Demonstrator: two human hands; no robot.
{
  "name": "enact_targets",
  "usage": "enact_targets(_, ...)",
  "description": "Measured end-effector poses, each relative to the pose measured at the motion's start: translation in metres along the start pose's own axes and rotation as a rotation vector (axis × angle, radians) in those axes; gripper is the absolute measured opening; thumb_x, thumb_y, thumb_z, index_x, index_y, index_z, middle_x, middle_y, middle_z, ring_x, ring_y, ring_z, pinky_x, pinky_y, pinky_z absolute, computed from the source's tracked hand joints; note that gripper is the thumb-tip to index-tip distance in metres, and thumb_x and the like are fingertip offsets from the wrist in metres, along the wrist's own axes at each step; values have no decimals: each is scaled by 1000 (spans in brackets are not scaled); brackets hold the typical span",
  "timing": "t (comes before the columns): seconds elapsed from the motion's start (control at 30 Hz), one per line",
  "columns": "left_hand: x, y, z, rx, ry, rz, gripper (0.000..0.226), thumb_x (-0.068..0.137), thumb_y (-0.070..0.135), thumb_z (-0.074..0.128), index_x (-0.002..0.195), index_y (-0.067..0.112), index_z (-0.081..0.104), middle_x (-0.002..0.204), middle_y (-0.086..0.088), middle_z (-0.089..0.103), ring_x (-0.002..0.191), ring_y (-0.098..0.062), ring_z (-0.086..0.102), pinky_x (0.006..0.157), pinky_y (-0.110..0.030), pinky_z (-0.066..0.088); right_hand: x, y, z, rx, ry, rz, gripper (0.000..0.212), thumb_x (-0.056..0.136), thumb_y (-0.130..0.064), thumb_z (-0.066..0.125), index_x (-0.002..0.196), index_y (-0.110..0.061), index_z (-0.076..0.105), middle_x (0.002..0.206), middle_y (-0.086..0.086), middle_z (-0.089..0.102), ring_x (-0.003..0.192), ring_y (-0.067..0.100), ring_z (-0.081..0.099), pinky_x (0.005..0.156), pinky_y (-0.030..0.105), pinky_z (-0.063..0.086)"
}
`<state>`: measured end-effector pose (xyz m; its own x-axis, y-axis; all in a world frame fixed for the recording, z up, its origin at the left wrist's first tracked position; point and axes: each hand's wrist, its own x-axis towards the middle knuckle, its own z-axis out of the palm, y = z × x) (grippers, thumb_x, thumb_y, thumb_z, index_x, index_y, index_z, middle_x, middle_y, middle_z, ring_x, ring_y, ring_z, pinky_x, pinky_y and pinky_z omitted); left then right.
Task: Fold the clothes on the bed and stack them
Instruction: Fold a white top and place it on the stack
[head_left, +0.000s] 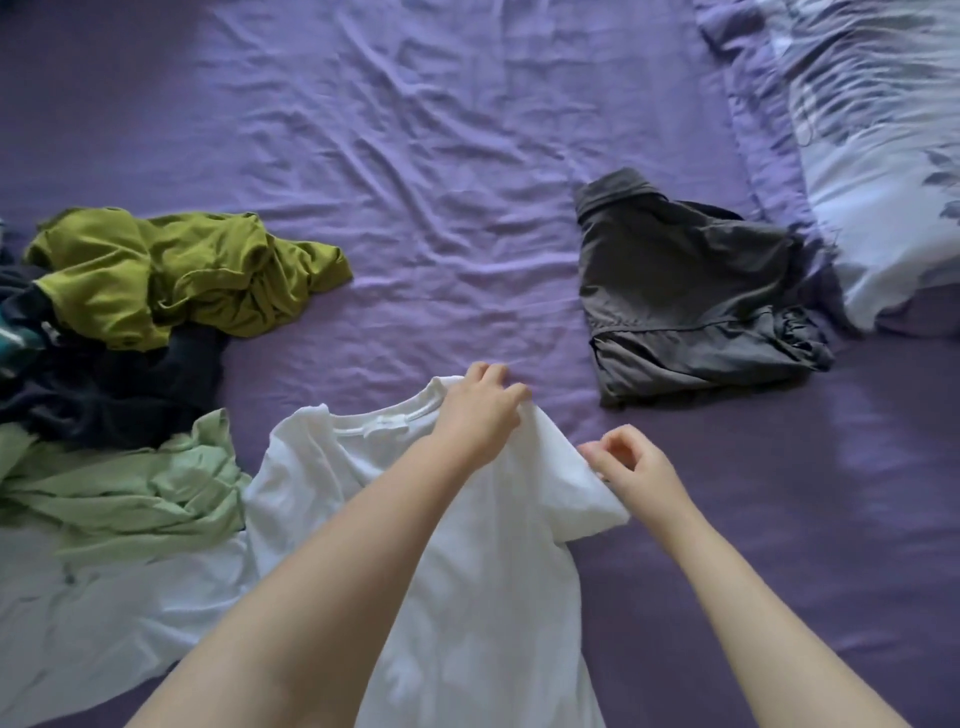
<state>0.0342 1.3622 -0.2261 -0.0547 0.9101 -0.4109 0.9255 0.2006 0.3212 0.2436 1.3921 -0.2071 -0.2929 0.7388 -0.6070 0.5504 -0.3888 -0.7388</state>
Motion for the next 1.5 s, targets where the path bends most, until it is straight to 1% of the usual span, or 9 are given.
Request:
enact_targets(0.17, 13, 11, -4, -49, -5, -149, 21, 92, 26, 55, 112, 24, 61, 124, -3, 48, 122, -26, 34, 81, -32, 31, 0, 14, -15, -322, -275, 93, 37, 73, -36, 76, 104, -40, 55, 92, -21, 63, 87, -1, 57, 70, 21, 45)
enact_targets(0.3, 20, 18, -12, -117, 86, -216, 19, 93, 27, 51, 107, 28, 65, 116, 0, 55, 110, -26, 45, 80, -32, 34, 2, 24, -19, -148, -42, 29, 17, 83, -21, 67, 69, -13, 60, 60, -10, 51, 63, 11, 45, 51, 21, 34)
enact_targets(0.4, 30, 28, -15, -400, 56, -281, 19, 90, 14, 47, 102, 21, 61, 105, -5, 61, 97, -26, 56, 70, -32, 39, 5, 25, -24, 65, 135, 108, 17, 83, -21, 68, 76, -10, 57, 67, -4, 53, 65, 13, 45, 55, 27, 35)
enact_targets(0.63, 35, 30, 0, -440, 51, -218, 24, 92, 8, 45, 113, 15, 55, 119, -7, 45, 103, -29, 51, 76, -37, 46, 15, 22, -23, -244, 284, 70, 33, 77, -33, 74, 95, -22, 48, 80, -8, 53, 78, 15, 52, 63, 31, 38)
enact_targets(0.83, -9, 38, 32, -123, 160, -120, 54, 89, 13, 50, 142, 21, 39, 157, -11, 17, 137, -28, 25, 109, -40, 24, 8, 25, -16, -300, 190, 55, 43, 85, -22, 65, 125, -17, 52, 108, -8, 54, 101, 15, 51, 78, 25, 35)
enact_targets(0.97, -28, 33, 49, 41, 77, -73, 53, 96, 23, 44, 147, 27, 29, 161, -3, 5, 147, -21, 2, 117, -46, -1, 3, 22, -9, -453, 249, -21, 14, 84, -19, 67, 92, -9, 59, 91, 5, 55, 88, 28, 55, 65, 31, 32)
enact_targets(1.17, 22, 31, 19, 231, 34, 92, 52, 103, 23, 34, 152, 20, 15, 154, -1, 27, 146, -25, 12, 117, -49, 6, -4, 31, -8, -455, 165, 33, 45, 86, -18, 64, 128, -16, 50, 115, 3, 60, 104, 25, 57, 81, 34, 44)
enact_targets(1.3, 42, 38, -3, 335, -12, 221, 30, 93, 27, 52, 121, 23, 60, 117, -1, 55, 115, -26, 41, 96, -35, 30, -7, 36, -9, -345, 279, -57, 18, 82, -19, 71, 77, -12, 56, 78, 5, 57, 74, 24, 54, 58, 28, 29)
enact_targets(1.5, 48, 33, -28, -51, -282, 117, 12, 86, 18, 56, 94, 23, 48, 96, -1, 55, 93, -28, 52, 69, -30, 30, -9, 35, -17, -97, 310, -45, 10, 90, -15, 59, 87, -19, 51, 71, -10, 54, 67, 11, 47, 54, 16, 35)
